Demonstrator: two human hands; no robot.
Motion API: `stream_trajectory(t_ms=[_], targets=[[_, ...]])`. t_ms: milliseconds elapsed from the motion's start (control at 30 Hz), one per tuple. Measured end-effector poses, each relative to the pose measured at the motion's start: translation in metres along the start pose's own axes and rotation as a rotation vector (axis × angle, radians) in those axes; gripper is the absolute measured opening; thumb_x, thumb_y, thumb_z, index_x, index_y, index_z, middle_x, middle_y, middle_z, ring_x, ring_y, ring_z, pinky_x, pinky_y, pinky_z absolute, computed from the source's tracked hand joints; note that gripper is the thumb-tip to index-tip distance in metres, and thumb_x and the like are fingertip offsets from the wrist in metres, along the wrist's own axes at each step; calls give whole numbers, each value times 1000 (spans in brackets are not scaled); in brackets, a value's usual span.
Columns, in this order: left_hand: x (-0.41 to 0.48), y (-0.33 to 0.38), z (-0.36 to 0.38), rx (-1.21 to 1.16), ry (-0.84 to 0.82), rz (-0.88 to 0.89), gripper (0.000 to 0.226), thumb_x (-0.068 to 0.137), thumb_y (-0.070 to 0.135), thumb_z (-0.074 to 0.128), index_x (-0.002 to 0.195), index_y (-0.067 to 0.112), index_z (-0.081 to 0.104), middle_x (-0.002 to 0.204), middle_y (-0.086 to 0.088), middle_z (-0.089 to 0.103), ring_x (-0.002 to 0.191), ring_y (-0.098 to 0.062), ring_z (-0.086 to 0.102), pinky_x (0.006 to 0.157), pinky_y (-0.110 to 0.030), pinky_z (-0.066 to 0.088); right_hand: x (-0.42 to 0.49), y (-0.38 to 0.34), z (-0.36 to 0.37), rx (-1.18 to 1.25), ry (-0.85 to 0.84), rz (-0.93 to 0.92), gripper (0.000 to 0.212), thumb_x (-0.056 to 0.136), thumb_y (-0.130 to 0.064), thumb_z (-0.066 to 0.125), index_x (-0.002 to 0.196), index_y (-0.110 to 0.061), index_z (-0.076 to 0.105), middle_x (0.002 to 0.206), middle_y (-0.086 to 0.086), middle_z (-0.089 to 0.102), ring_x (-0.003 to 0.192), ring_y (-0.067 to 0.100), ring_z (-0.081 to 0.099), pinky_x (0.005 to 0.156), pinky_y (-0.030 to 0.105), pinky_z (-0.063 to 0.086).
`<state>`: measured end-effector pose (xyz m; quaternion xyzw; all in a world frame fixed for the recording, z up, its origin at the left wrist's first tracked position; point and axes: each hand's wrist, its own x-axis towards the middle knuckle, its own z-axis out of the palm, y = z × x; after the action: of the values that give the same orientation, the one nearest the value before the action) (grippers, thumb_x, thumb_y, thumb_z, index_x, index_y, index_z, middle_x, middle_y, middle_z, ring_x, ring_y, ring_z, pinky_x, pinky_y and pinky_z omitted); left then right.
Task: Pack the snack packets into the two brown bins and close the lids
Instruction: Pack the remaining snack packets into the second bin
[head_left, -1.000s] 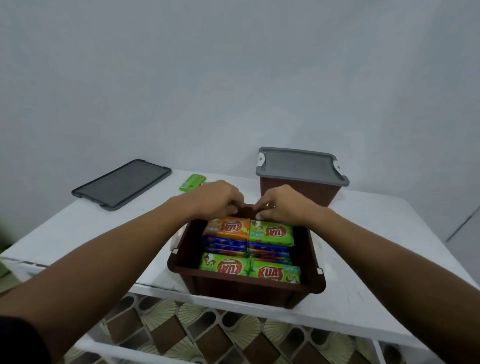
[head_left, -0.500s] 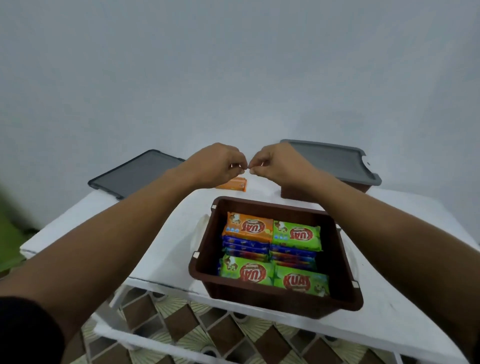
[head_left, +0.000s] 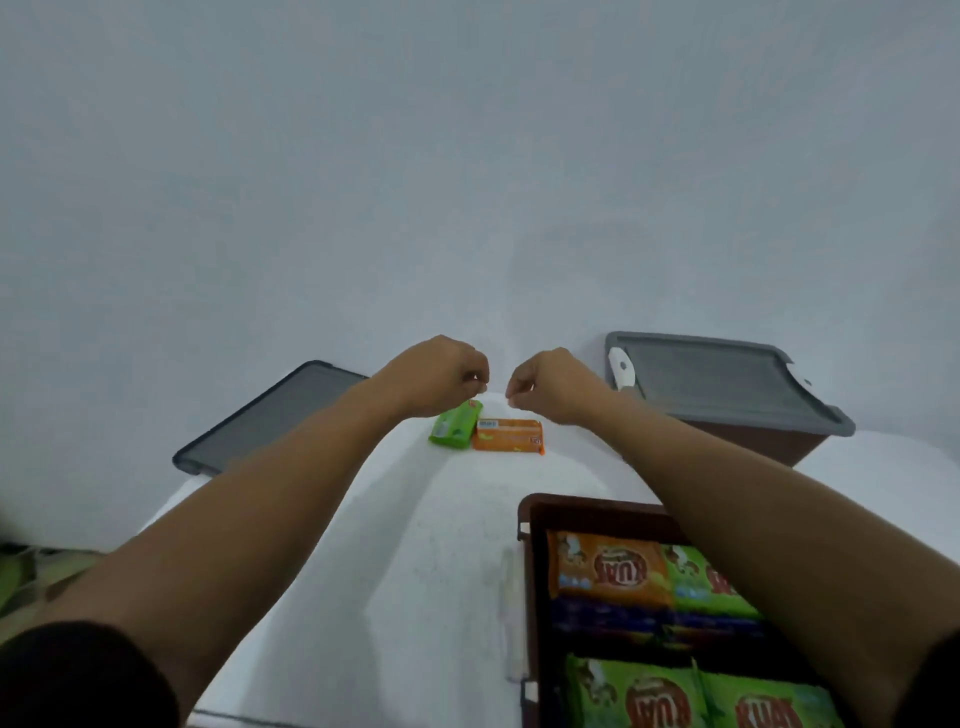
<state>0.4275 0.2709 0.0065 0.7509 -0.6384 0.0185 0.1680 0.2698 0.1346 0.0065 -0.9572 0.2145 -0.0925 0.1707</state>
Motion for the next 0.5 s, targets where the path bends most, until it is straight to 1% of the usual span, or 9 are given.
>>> stream_trajectory(t_ms=[67,167,267,300,400,433,467,500], targets=[[6,-15,12,-9,-62,-20,15,97,23,62,102,20,75,96,8,68,85,-12,60,77,-33,52,14,-1,13,-15,-7,57,13,87,-16,70,95,-16,80,94,-4,75,86,10,66,82,29,56],[15,-35,28,-42,-108,-67,13,95,21,62,97,19,74,91,8,67,86,-15,63,73,-29,50,30,0,28,-95,-50,120,14,85,-20,69,96,-20,78,97,-7,72,90,11,63,83,32,56],[25,-51,41,-118,-115,-225,13,93,16,64,96,16,76,95,4,71,76,-12,60,62,-24,46,42,8,42,-219,-126,173,21,83,-25,70,104,-26,74,102,-6,65,97,16,62,81,31,53],[29,-56,46,-137,-125,-276,12,92,14,65,95,15,77,98,2,72,77,-13,61,61,-23,46,45,11,47,-245,-154,191,24,82,-25,70,106,-26,73,102,-5,64,96,18,63,80,31,53],[38,-68,62,-178,-180,-408,11,88,13,71,96,9,76,100,-6,75,89,-21,67,71,-27,53,53,19,60,-334,-260,208,28,82,-24,67,109,-21,72,107,-2,67,93,21,64,78,33,57],[39,-70,66,-165,-220,-436,15,86,16,74,98,7,75,101,-8,74,92,-23,68,72,-29,54,55,22,64,-359,-280,206,31,82,-26,68,112,-21,71,109,1,66,92,21,64,79,35,58],[41,-71,71,-150,-262,-464,21,84,20,77,99,6,73,100,-9,73,90,-23,68,72,-31,55,56,25,68,-363,-293,211,35,82,-28,70,116,-21,69,112,2,65,94,22,64,80,36,58],[43,-72,75,-142,-294,-495,26,83,24,80,97,5,70,97,-8,71,84,-23,66,67,-31,55,58,27,72,-357,-303,220,39,81,-30,73,119,-21,67,114,3,64,95,23,63,80,36,57]])
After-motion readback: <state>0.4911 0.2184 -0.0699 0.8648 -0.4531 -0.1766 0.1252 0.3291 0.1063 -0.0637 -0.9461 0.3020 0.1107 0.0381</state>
